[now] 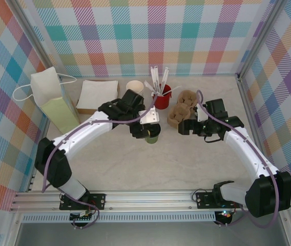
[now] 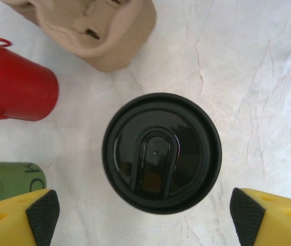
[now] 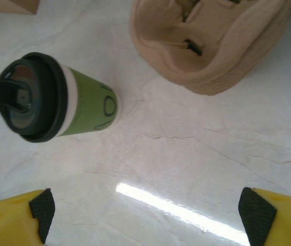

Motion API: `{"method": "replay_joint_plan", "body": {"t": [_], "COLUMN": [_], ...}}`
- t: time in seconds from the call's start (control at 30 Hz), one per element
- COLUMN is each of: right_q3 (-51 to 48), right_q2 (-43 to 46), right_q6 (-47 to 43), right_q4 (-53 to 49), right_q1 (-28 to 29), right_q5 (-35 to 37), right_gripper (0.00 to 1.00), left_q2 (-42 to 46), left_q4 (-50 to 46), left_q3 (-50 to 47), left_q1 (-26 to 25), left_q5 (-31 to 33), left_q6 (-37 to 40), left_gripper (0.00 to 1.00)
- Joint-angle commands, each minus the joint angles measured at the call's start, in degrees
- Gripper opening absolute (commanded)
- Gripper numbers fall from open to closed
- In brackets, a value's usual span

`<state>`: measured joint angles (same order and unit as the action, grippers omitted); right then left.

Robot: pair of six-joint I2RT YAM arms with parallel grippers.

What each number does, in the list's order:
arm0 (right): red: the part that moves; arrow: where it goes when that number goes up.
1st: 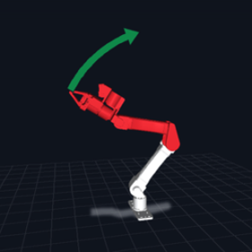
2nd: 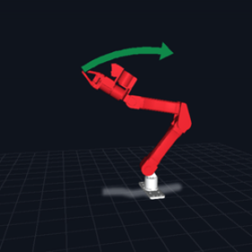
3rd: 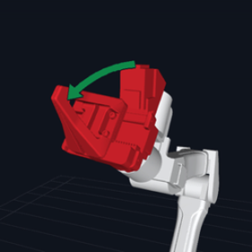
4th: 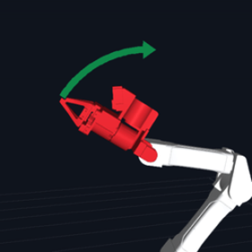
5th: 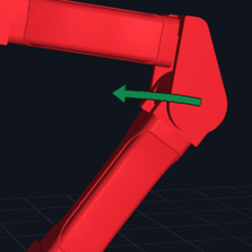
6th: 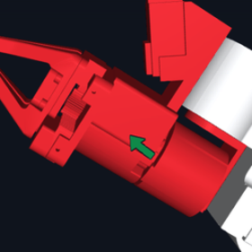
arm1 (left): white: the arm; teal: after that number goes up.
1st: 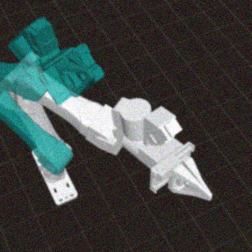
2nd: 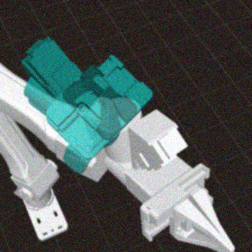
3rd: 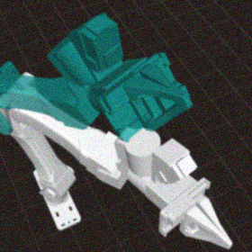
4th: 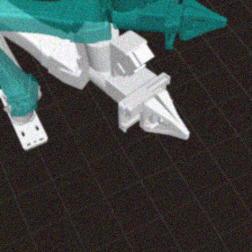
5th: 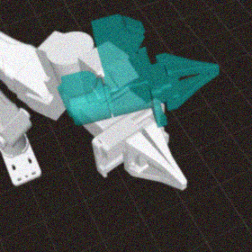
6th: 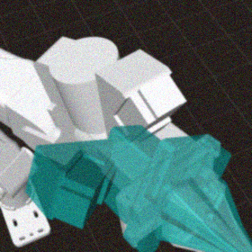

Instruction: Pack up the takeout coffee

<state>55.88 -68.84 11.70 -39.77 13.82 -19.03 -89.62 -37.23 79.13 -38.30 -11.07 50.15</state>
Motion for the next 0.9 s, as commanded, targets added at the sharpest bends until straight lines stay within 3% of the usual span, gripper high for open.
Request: {"method": "replay_joint_plan", "body": {"t": [0.0, 0.17, 0.27, 0.43, 0.57, 0.73, 0.87], "right_q3": [2.2, 3.77, 4.48, 6.26, 9.36, 12.86, 16.09], "right_q2": [-0.57, -3.5, -5.41, -8.87, -12.74, -17.42, -20.97], "right_q6": [2.42, 5.46, 6.66, 9.77, 11.0, 13.5, 14.14], "right_q4": [1.68, 1.1, 1.57, 2.96, 2.09, 2.69, 2.62], "right_q1": [-0.29, 0.35, 2.3, 5.37, 8.2, 10.22, 11.26], "right_q5": [-6.16, -9.83, -9.6, -8.75, -6.05, -4.47, -4.07], "right_gripper": [0.93, 0.91, 0.9, 0.87, 0.86, 0.82, 0.8], "left_q2": [5.68, 12.9, 15.65, 15.6, 12.34, 8.75, 3.76], "left_q4": [5.72, 14.86, 19.2, 13.89, 8.0, 7.1, 3.56], "left_q3": [-3.55, -10.89, -14.82, -14.47, -11.66, -11.19, -7.52], "left_q1": [1.29, 1.48, 1.48, 1.59, 1.7, 1.73, 1.74], "left_q5": [-3.71, -2.55, 0.44, 7.81, 8.29, 5.55, 1.27], "left_q6": [-8.04, -23.06, -37.01, -57.82, -65.41, -73.28, -74.9], "left_gripper": [0.88, 0.87, 0.85, 0.84, 0.83, 0.81, 0.81]}}
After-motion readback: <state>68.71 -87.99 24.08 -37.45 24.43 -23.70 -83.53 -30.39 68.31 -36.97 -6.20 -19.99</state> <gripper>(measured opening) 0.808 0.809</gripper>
